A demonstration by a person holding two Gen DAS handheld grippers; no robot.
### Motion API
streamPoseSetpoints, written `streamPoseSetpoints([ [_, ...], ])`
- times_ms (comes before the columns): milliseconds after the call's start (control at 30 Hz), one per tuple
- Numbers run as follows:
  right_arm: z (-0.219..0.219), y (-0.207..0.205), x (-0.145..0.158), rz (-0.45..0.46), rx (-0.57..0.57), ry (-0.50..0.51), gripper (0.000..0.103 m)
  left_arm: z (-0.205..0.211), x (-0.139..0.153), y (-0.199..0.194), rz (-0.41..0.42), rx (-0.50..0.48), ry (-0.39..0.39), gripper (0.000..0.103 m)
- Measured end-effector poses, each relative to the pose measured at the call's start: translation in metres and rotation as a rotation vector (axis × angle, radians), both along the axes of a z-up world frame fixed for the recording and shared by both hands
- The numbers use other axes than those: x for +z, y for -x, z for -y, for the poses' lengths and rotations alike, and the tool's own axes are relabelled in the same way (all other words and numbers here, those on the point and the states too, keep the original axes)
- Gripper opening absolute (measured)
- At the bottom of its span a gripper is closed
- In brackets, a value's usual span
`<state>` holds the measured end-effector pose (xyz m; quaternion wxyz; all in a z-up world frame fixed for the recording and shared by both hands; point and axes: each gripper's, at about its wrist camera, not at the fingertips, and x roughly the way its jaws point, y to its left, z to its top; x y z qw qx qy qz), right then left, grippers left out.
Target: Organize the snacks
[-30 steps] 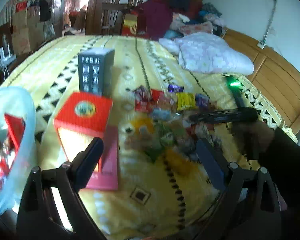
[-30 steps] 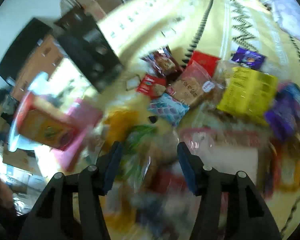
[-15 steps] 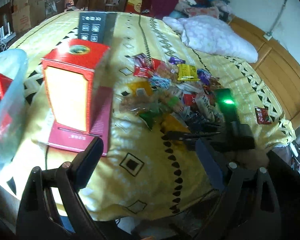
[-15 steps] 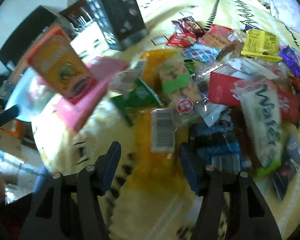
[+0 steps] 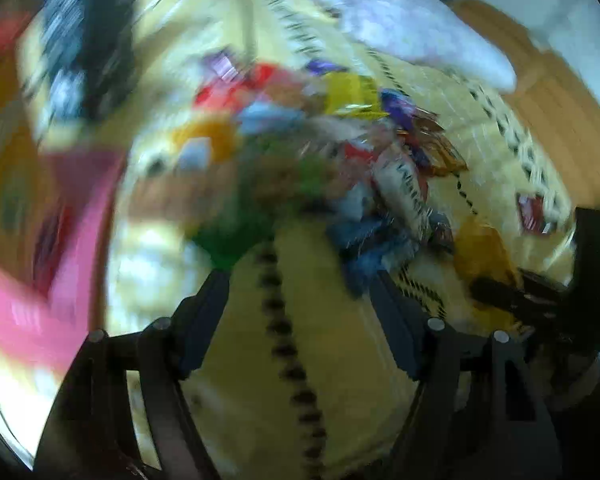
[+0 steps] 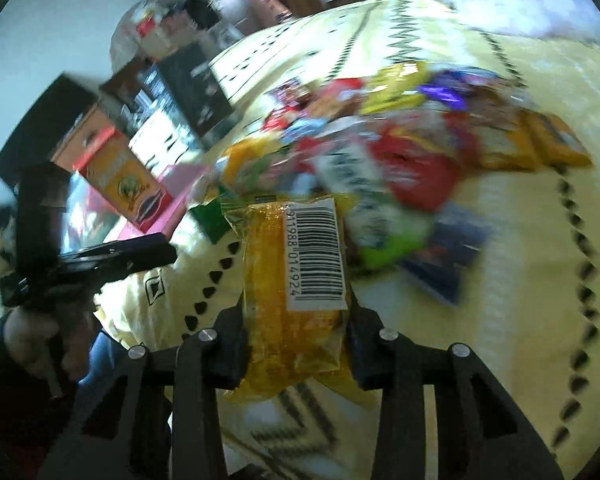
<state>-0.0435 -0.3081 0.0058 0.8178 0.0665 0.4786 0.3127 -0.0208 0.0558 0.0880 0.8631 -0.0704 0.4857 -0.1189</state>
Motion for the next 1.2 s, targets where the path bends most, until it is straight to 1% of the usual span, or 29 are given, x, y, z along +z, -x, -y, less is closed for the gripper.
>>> streamPoseSetpoints([
  [67, 0.019, 0.0, -0.002, -0.005, -0.034, -0.006, 0.042, 0.019, 0.003, -0.013, 0.058, -0.109, -0.138, 0.073],
  [100, 0.024, -0.001, -0.004, -0.011, -0.043, -0.018, 0.042, 0.022, 0.001, -0.022, 0.065, -0.138, -0.172, 0.073],
  [133, 0.032, -0.002, -0.007, -0.019, -0.058, -0.033, 0.042, 0.023, 0.0, -0.032, 0.068, -0.148, -0.19, 0.073],
  [167, 0.038, -0.003, -0.008, -0.025, -0.065, -0.04, 0.042, 0.021, 0.0, -0.042, 0.073, -0.141, -0.181, 0.074],
  [233, 0.045, -0.003, -0.011, -0.037, -0.075, -0.061, 0.042, 0.015, -0.004, -0.065, 0.07, -0.093, -0.133, 0.074],
  [300, 0.051, -0.002, -0.014, -0.043, -0.08, -0.074, 0.042, 0.013, -0.019, -0.085, 0.022, -0.063, -0.095, 0.075],
  [367, 0.055, -0.001, -0.018, -0.061, -0.084, -0.092, 0.042, 0.019, -0.035, -0.092, -0.046, -0.08, -0.087, 0.075],
  [400, 0.057, 0.0, -0.019, -0.069, -0.086, -0.096, 0.042, 0.022, -0.037, -0.09, -0.071, -0.098, -0.086, 0.074],
  [433, 0.06, 0.001, -0.02, -0.072, -0.088, -0.097, 0.042, 0.028, -0.04, -0.084, -0.137, -0.144, -0.072, 0.074],
  [500, 0.064, 0.004, -0.023, -0.076, -0.093, -0.101, 0.043, 0.036, -0.04, -0.064, -0.175, -0.222, -0.087, 0.074],
  [533, 0.066, 0.004, -0.024, -0.08, -0.096, -0.104, 0.043, 0.037, -0.041, -0.053, -0.21, -0.249, -0.078, 0.074],
  [567, 0.067, 0.004, -0.026, -0.082, -0.098, -0.104, 0.043, 0.034, -0.041, -0.041, -0.251, -0.256, -0.046, 0.074],
  [600, 0.068, 0.003, -0.027, -0.081, -0.099, -0.103, 0.044, 0.03, -0.039, -0.03, -0.264, -0.245, -0.016, 0.074],
  [633, 0.068, 0.003, -0.027, -0.079, -0.099, -0.105, 0.044, 0.026, -0.034, -0.021, -0.26, -0.236, 0.009, 0.074],
  [667, 0.068, 0.004, -0.026, -0.073, -0.099, -0.108, 0.044, 0.02, -0.027, -0.01, -0.234, -0.214, 0.014, 0.074],
  [700, 0.068, 0.004, -0.025, -0.068, -0.098, -0.11, 0.044, 0.014, -0.019, 0.0, -0.199, -0.187, 0.008, 0.075],
  [767, 0.068, 0.006, -0.022, -0.055, -0.097, -0.118, 0.045, 0.005, -0.007, 0.015, -0.14, -0.173, -0.003, 0.076],
  [800, 0.068, 0.006, -0.021, -0.052, -0.095, -0.12, 0.046, 0.004, -0.004, 0.021, -0.12, -0.177, -0.038, 0.076],
  [833, 0.068, 0.007, -0.02, -0.05, -0.093, -0.12, 0.046, 0.003, -0.003, 0.026, -0.108, -0.187, -0.092, 0.076],
  [867, 0.068, 0.007, -0.02, -0.049, -0.093, -0.12, 0.046, 0.003, -0.004, 0.027, -0.102, -0.208, -0.127, 0.075],
  [900, 0.069, 0.008, -0.021, -0.049, -0.092, -0.119, 0.046, 0.005, -0.006, 0.029, -0.1, -0.252, -0.157, 0.074],
  [967, 0.069, 0.01, -0.022, -0.052, -0.091, -0.117, 0.046, 0.013, -0.019, 0.028, -0.136, -0.323, -0.262, 0.072],
  [1000, 0.069, 0.011, -0.023, -0.054, -0.092, -0.117, 0.046, 0.019, -0.028, 0.024, -0.171, -0.351, -0.31, 0.065],
  [1033, 0.069, 0.012, -0.024, -0.055, -0.093, -0.118, 0.046, 0.024, -0.035, 0.021, -0.188, -0.367, -0.33, 0.063],
  [1067, 0.069, 0.012, -0.024, -0.056, -0.094, -0.119, 0.046, 0.032, -0.042, 0.018, -0.186, -0.383, -0.33, 0.063],
  [1133, 0.069, 0.013, -0.027, -0.06, -0.094, -0.117, 0.046, 0.047, -0.049, 0.011, -0.19, -0.404, -0.303, 0.063],
  [1167, 0.068, 0.014, -0.028, -0.063, -0.094, -0.115, 0.046, 0.059, -0.051, 0.007, -0.173, -0.417, -0.289, 0.063],
  [1200, 0.068, 0.014, -0.029, -0.067, -0.095, -0.111, 0.046, 0.066, -0.05, 0.005, -0.16, -0.428, -0.243, 0.063],
])
